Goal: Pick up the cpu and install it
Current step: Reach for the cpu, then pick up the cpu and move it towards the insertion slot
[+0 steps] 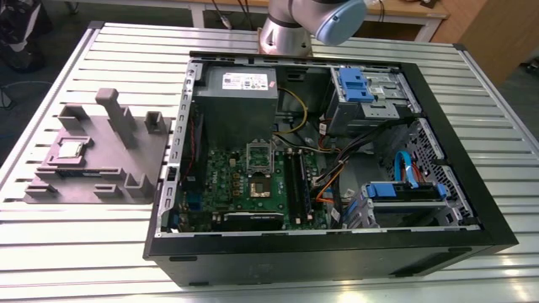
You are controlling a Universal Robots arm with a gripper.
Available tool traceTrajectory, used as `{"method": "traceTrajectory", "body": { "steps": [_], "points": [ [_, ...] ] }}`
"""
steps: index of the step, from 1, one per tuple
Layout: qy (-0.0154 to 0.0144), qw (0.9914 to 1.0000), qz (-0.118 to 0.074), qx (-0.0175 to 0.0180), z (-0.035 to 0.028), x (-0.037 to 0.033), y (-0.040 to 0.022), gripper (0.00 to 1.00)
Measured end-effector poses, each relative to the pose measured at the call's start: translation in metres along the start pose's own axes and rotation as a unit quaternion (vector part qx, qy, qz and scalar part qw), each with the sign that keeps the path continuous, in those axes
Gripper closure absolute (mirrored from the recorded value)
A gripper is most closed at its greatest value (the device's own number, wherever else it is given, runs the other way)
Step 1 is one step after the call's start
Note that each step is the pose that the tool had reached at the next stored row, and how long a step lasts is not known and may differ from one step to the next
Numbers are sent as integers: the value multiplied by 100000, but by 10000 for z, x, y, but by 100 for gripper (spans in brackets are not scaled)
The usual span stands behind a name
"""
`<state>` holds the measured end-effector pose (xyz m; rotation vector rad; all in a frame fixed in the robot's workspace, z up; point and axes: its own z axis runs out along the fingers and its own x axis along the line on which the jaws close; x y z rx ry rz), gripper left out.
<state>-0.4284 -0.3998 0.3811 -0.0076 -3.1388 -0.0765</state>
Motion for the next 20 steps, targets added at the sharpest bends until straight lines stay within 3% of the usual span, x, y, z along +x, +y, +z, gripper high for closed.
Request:
{"method": "traceTrajectory", "body": {
  "steps": [5, 8, 10, 20],
  "points": [
    [8, 100000, -22, 0, 12, 204, -1, 90],
    [3, 100000, -31, 0, 12, 211, -2, 90],
    [3, 100000, -26, -3, 12, 256, -2, 90],
    [3, 100000, -27, -2, 12, 257, -2, 89]
  ]
}}
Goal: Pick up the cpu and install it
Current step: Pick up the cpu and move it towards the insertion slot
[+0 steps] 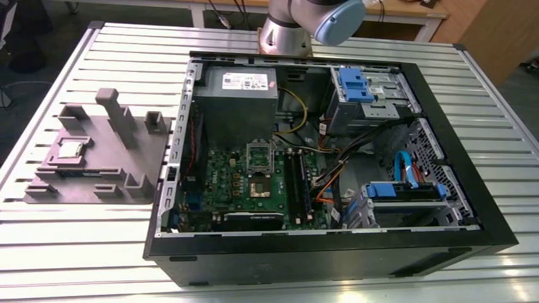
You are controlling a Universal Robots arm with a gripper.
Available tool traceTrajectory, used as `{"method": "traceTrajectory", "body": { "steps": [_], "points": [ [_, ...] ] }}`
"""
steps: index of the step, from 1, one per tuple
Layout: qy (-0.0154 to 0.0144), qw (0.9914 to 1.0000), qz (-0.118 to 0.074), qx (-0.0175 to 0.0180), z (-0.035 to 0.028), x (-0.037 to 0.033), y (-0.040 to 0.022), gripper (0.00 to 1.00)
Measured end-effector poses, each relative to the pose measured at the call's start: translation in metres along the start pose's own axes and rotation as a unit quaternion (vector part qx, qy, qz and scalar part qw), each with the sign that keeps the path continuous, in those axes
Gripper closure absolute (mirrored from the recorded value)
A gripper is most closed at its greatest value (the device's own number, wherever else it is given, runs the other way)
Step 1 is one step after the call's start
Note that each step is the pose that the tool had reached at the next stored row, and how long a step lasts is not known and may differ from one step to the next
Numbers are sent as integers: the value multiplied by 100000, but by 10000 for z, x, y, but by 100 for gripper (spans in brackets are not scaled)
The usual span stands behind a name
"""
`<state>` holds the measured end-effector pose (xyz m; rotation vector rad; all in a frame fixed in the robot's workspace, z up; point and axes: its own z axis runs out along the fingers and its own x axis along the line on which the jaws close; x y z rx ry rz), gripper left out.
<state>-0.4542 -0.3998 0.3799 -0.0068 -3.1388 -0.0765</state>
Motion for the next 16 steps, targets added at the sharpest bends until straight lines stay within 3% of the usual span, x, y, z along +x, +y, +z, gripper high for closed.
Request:
{"method": "traceTrajectory", "body": {
  "steps": [3, 5, 9, 12, 13, 14, 16],
  "points": [
    [3, 100000, -2, 0, 0, 0, 0, 84],
    [2, 100000, 0, 0, 0, 0, 0, 71],
    [2, 100000, 0, 0, 0, 1, 0, 59],
    [-1, 100000, 1, 1, 0, 1, 0, 42],
    [0, 100000, -2, 0, 0, 1, 0, 42],
    [-1, 100000, -1, -1, 0, 1, 0, 35],
    [2, 100000, 2, 0, 0, 1, 0, 35]
  ]
}}
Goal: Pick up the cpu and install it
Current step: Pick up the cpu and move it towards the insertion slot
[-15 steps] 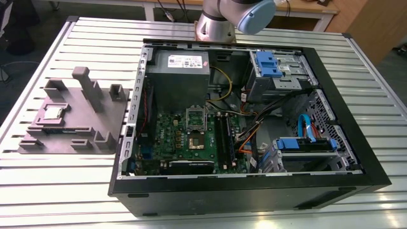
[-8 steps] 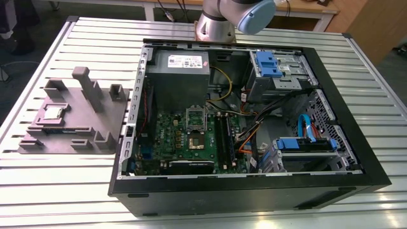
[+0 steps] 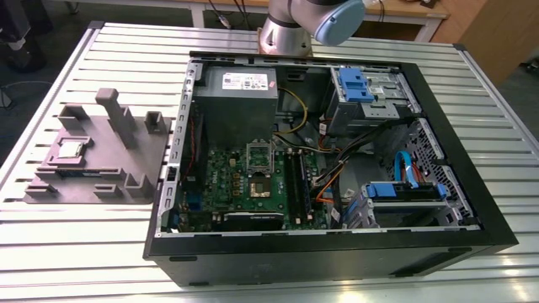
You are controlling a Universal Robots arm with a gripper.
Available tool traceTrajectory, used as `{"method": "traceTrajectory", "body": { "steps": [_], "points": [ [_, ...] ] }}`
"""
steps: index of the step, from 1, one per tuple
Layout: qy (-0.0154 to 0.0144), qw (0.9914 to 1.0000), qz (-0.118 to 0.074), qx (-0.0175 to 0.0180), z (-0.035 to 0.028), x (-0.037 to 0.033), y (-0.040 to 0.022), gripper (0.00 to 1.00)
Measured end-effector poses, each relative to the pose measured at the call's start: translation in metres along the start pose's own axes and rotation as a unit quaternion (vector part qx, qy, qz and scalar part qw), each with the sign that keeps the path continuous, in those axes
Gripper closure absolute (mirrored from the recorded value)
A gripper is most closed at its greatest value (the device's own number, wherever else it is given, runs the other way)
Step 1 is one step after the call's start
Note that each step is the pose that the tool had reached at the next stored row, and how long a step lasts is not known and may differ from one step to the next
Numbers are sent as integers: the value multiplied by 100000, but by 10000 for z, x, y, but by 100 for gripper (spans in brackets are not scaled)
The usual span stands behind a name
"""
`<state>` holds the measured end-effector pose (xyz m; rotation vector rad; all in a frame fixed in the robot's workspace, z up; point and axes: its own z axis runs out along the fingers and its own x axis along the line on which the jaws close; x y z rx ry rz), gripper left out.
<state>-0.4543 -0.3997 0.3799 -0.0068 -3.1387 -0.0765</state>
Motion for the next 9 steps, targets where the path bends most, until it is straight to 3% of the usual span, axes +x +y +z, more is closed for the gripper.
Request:
{"method": "traceTrajectory", "body": {
  "steps": [4, 9],
  "points": [
    [-2, 100000, -1, -1, 12, 0, -1, 35],
    [1, 100000, -2, -1, 91, 0, -5, 35]
  ]
}}
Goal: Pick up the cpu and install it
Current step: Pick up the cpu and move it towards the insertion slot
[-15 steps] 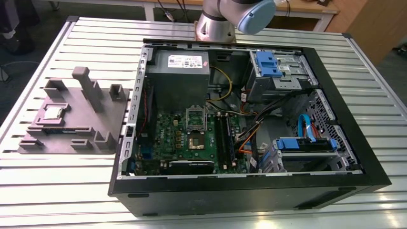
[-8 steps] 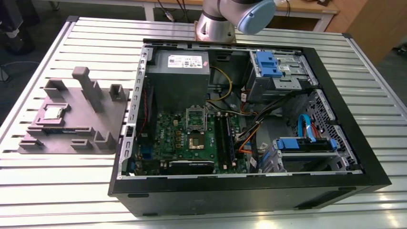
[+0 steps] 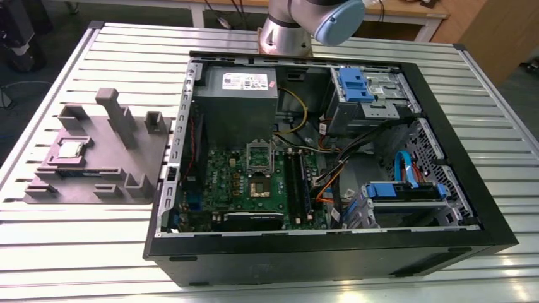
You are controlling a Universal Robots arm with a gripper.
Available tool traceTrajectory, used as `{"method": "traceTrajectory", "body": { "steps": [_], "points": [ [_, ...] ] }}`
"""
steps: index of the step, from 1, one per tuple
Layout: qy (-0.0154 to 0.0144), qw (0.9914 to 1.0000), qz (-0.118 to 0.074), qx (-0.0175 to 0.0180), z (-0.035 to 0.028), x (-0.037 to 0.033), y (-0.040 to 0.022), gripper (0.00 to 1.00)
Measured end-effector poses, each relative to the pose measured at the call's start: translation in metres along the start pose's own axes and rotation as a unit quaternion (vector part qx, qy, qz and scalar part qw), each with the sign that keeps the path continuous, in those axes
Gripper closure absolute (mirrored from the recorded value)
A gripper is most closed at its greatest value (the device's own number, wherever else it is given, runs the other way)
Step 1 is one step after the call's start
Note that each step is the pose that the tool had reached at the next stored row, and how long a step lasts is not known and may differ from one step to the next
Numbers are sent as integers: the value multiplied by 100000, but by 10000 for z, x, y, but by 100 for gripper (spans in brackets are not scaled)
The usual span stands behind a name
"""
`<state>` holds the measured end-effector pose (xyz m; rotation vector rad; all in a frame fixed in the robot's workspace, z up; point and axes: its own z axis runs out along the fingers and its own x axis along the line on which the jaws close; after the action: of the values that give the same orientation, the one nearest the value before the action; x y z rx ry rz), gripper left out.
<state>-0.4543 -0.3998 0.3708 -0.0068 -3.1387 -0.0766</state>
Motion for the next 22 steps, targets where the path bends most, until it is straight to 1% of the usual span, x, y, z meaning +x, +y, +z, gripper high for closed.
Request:
{"method": "traceTrajectory", "body": {
  "steps": [5, 10, 16, 22],
  "points": [
    [-5, 100000, 0, -2, 87, 0, -4, 35],
    [0, 100000, 1, 2, 156, 0, -8, 35],
    [-5, 100000, -1, -1, 227, -1, -11, 35],
    [0, 100000, 0, 1, 284, -1, -14, 35]
  ]
}}
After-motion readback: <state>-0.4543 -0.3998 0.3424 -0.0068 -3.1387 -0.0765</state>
